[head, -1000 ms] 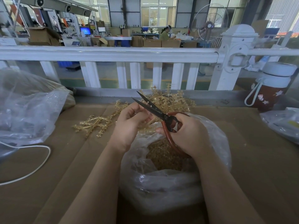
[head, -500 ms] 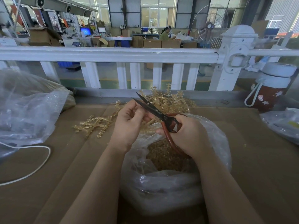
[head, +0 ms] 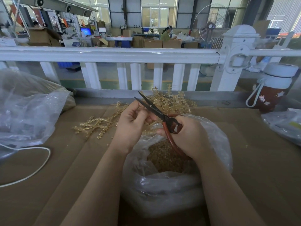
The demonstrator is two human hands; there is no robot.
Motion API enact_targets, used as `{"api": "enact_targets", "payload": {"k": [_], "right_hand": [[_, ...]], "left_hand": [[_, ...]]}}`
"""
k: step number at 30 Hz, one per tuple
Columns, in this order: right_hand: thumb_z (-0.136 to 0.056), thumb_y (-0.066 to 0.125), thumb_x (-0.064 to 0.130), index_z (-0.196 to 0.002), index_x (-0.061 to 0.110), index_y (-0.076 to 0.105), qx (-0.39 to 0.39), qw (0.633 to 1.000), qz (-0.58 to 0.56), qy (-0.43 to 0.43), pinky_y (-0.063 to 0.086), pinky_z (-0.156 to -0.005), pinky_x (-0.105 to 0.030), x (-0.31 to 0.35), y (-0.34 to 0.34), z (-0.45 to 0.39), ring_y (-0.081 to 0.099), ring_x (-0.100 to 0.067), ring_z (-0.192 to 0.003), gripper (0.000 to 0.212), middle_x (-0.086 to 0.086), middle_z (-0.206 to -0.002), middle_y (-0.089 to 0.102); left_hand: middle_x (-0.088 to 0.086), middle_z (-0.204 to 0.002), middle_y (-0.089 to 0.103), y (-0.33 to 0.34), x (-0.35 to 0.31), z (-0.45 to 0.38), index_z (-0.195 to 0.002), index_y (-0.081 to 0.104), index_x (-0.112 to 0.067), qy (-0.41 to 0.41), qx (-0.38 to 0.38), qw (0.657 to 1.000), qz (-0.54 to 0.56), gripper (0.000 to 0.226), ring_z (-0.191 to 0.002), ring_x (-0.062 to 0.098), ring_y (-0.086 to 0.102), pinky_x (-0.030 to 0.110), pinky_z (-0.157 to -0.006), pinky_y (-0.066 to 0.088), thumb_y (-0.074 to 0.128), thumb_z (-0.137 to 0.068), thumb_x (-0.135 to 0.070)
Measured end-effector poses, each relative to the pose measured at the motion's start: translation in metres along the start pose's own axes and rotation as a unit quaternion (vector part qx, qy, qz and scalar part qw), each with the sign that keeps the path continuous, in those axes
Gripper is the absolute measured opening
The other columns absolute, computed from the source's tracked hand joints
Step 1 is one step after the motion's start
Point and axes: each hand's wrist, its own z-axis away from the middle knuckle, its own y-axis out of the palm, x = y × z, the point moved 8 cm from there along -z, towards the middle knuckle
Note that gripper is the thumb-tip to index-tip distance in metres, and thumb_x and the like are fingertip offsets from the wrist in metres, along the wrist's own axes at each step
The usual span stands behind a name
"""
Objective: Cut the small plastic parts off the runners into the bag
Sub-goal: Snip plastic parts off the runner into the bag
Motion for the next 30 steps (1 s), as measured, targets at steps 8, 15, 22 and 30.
{"api": "enact_targets", "payload": {"k": [8,15,22,30], "right_hand": [[-0.068,0.069,0.08,-0.086,0.042,0.066,0.003,1.0,-0.013,0.004,0.034,-0.057,-0.01,-0.0013,0.0014,-0.0002,0.058,0.009,-0.073,0.042,0.026,-0.069,0.062],[-0.067,0.068,0.082,-0.084,0.048,0.062,0.009,1.0,-0.018,0.007,0.035,-0.058,-0.011,-0.0015,0.0037,-0.0001,0.058,0.014,-0.079,0.039,0.034,-0.074,0.062],[-0.067,0.071,0.079,-0.085,0.042,0.065,0.002,1.0,-0.017,0.003,0.038,-0.055,-0.007,0.002,0.0008,0.0001,0.058,0.011,-0.073,0.041,0.029,-0.066,0.059],[-0.067,0.07,0.08,-0.079,0.04,0.064,-0.018,1.0,-0.008,-0.004,0.034,-0.052,-0.008,0.0043,-0.0031,0.0,0.058,0.007,-0.072,0.042,0.022,-0.062,0.058]], "left_hand": [[-0.006,-0.07,0.068,0.0018,-0.0001,-0.0009,-0.089,0.065,-0.016,-0.005,0.002,1.0,0.009,0.028,-0.066,0.005,0.061,0.015,-0.064,0.047,0.045,-0.102,-0.001],[-0.006,-0.069,0.066,0.002,-0.0008,-0.0007,-0.093,0.064,-0.011,-0.003,0.005,1.0,0.014,0.023,-0.066,0.006,0.059,0.016,-0.066,0.048,0.044,-0.104,-0.006],[-0.007,-0.07,0.067,0.0009,-0.0004,-0.0003,-0.092,0.065,-0.015,-0.009,0.007,1.0,0.008,0.028,-0.068,0.006,0.06,0.015,-0.065,0.048,0.043,-0.103,-0.003],[-0.008,-0.07,0.067,0.0005,-0.0016,-0.0005,-0.095,0.065,-0.012,-0.007,0.011,1.0,0.004,0.026,-0.068,0.006,0.06,0.018,-0.068,0.049,0.042,-0.104,-0.004]]}}
